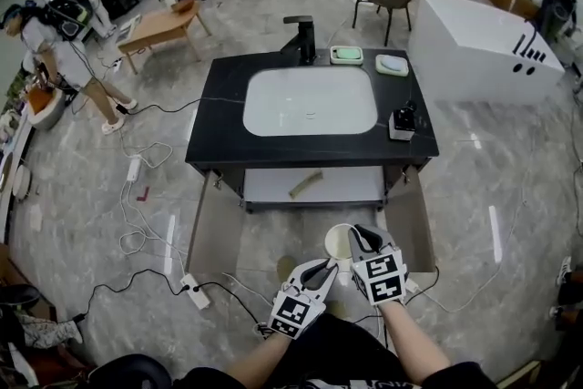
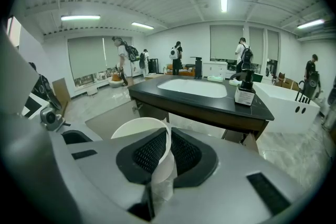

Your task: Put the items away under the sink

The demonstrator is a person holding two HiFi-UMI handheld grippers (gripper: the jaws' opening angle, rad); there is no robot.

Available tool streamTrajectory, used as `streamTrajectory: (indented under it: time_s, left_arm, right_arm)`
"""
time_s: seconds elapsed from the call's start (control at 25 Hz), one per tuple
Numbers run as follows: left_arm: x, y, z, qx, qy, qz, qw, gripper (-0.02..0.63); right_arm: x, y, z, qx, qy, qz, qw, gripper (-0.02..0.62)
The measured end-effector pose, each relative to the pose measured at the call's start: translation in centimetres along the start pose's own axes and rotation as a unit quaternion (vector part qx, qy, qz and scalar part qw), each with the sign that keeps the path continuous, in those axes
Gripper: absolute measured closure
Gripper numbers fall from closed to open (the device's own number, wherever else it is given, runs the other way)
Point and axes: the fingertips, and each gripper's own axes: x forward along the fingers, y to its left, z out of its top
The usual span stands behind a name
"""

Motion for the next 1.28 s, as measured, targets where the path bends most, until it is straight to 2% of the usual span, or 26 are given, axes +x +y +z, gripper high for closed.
streamTrajectory:
  time_s: [0.36, 0.72, 0.96, 1.28]
  left_arm:
    - [2.4, -1.7, -2.2, 0.011, 0.020, -0.037, 0.9991, 0.546]
    - [6.4, 1.4, -5.0, 0.015, 0.032, -0.047, 0.9983, 0.548]
    - [10.3, 4.7, -9.7, 0.023, 0.043, -0.047, 0.9977, 0.548]
    - [15.8, 10.3, -19.0, 0.014, 0.042, -0.040, 0.9982, 0.548]
  right_arm:
    - [-0.4, -2.3, -3.5, 0.025, 0.001, -0.029, 0.999, 0.554]
    - [4.3, -4.9, -5.5, 0.036, 0.000, -0.049, 0.998, 0.554]
    - [9.9, -6.6, -8.7, 0.056, -0.004, -0.053, 0.997, 0.554]
    - [20.1, -7.9, -15.0, 0.046, -0.003, -0.045, 0.998, 0.554]
